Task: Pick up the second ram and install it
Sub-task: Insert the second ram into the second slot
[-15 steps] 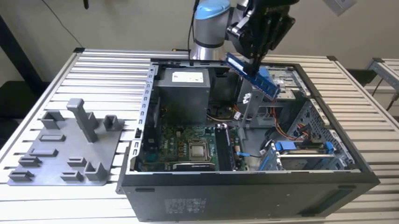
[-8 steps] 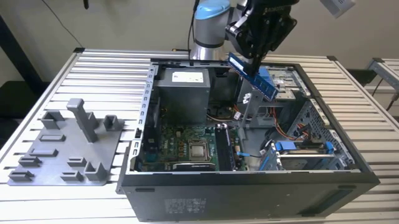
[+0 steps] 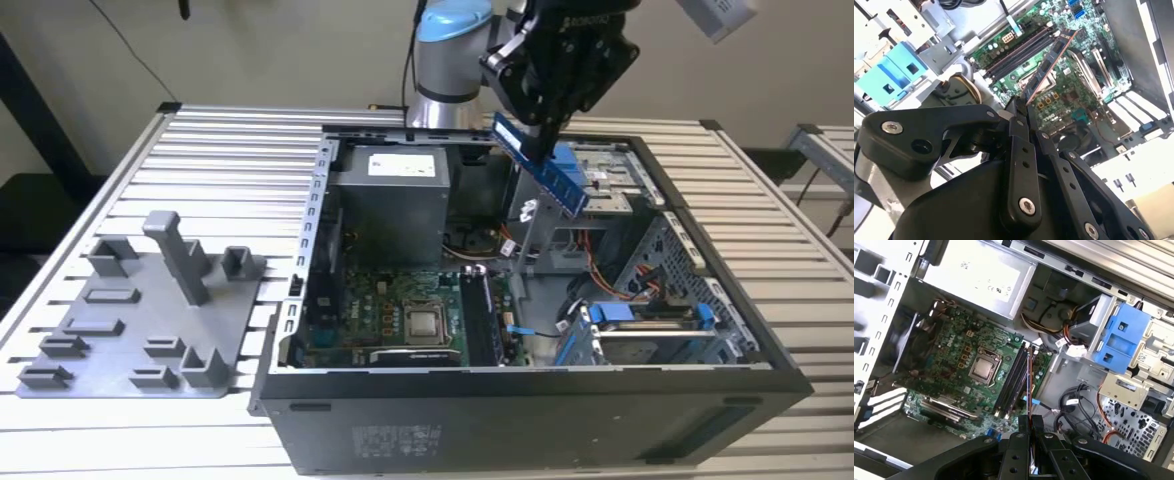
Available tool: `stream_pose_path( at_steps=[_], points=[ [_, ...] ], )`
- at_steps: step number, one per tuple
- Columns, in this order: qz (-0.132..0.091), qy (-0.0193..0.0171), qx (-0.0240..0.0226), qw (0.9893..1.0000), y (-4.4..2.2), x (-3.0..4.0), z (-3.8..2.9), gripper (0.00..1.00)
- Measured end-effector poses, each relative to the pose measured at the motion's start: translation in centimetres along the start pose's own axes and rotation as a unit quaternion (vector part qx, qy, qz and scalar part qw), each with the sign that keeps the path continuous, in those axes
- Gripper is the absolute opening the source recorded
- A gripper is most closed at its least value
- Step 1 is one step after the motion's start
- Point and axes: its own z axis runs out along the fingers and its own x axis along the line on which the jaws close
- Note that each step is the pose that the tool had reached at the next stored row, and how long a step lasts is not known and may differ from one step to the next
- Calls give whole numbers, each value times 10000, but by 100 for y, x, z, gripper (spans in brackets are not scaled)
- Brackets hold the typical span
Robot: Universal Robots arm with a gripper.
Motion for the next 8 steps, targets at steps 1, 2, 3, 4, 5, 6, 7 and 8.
stream_pose_path(
  at_steps=[1, 2, 3, 4, 5, 6, 7, 8],
  points=[
    [53, 0, 0, 10000, 0, 0, 1, 14],
    [105, 1, 0, 9999, 0, 0, 1, 14],
    [156, 1, 0, 9999, 0, 0, 2, 14],
    [209, 1, 0, 9998, 0, 0, 3, 14],
    [262, 2, 0, 9997, 0, 0, 3, 14],
    [321, 2, 0, 9995, 0, 0, 4, 14],
    [380, 3, 0, 9993, 0, 0, 5, 14],
    [440, 3, 0, 9990, -1, 0, 5, 14]
  ],
)
